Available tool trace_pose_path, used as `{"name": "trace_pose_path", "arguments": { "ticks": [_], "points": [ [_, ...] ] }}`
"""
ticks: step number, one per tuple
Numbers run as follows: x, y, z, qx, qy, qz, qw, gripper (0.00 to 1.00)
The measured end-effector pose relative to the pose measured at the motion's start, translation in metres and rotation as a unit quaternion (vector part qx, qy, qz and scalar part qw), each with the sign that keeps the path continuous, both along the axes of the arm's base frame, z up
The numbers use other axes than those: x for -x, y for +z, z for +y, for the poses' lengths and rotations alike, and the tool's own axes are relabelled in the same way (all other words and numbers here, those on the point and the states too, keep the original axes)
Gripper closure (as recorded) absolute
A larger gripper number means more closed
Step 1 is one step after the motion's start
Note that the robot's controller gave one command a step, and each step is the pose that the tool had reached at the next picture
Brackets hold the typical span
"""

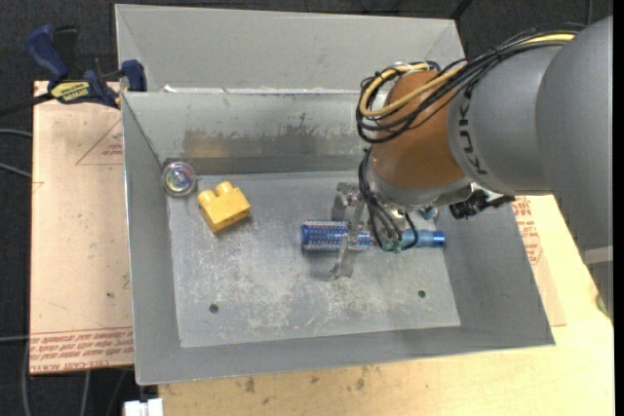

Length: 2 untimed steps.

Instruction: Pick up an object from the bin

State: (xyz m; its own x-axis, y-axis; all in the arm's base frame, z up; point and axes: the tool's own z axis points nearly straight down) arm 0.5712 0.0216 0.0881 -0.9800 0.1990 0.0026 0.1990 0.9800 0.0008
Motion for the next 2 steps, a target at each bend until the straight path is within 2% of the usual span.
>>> {"name": "trace_pose_path", "arguments": {
  "ticks": [1,2],
  "points": [
    [-0.001,0.002,0.0,0.0,0.001,-0.0015,1.0,1.0],
    [-0.025,0.132,-0.004,0.0,0.025,-0.0066,0.9997,1.0]
  ]
}}
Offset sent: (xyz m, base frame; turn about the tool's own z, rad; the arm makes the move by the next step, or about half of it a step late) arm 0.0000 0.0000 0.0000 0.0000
